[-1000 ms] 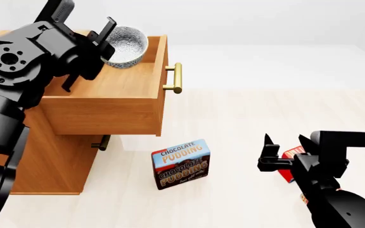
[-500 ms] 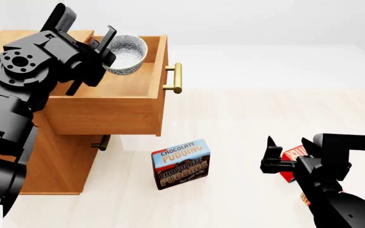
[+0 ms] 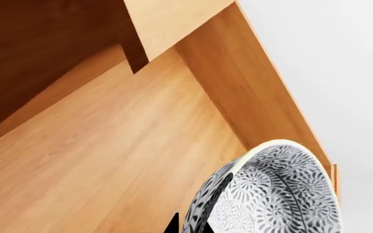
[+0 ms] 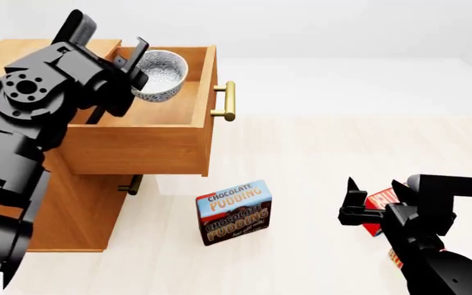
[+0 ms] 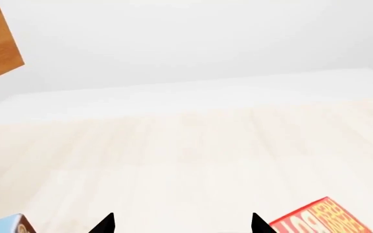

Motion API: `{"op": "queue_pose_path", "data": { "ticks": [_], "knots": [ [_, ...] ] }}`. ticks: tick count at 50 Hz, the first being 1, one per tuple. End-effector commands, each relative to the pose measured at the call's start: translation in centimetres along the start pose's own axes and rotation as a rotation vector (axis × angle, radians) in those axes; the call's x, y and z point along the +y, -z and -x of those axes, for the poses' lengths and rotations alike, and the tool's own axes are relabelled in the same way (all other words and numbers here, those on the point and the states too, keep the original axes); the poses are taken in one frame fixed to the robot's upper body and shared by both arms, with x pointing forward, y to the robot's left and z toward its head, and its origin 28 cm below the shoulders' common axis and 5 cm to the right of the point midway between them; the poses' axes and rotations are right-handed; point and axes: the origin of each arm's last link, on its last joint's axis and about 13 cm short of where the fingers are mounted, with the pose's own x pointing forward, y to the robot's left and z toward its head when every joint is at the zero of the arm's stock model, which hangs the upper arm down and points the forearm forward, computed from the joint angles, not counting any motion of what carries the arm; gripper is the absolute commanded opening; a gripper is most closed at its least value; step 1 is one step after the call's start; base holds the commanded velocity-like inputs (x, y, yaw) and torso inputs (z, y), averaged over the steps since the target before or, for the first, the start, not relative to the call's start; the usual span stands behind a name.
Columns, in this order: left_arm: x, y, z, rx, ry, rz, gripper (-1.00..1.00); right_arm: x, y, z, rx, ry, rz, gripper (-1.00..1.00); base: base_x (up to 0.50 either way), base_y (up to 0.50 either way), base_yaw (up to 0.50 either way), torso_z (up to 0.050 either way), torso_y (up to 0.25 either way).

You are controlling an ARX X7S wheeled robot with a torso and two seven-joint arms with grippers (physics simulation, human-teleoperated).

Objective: Put the bowl in the top drawer of the cabinet.

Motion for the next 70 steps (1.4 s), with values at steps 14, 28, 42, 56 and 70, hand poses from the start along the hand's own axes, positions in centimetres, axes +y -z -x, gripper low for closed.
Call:
{"op": "queue_pose_path", "data": {
  "ticks": [14,28,42,56,70],
  "knots": [
    [-0.1,0.1,-0.4,-0.012,-0.090,0.024,-1.00,-0.3,0.1,0.1,0.001,0.008,-0.010,1.00,0.00,0.00,0.00,0.000,0.001],
    [0.0,0.2,-0.7,0.005,-0.075,0.031,1.00,-0.4,0.3,0.1,0.004,0.015,-0.017,1.00,0.00,0.00,0.00,0.000,0.000],
    [0.3,0.2,-0.4,0.001,-0.081,0.040,1.00,-0.8,0.4,0.3,0.000,0.027,-0.026,1.00,0.00,0.00,0.00,0.000,0.000],
    [0.0,-0.3,1.8,-0.071,-0.035,0.055,1.00,-1.1,0.7,0.5,0.005,0.037,-0.033,1.00,0.00,0.00,0.00,0.000,0.000],
    [-0.6,-0.6,4.9,-0.147,0.087,0.036,1.00,-1.1,0.7,0.6,0.001,0.041,-0.037,1.00,0.00,0.00,0.00,0.000,0.001]
  ]
}}
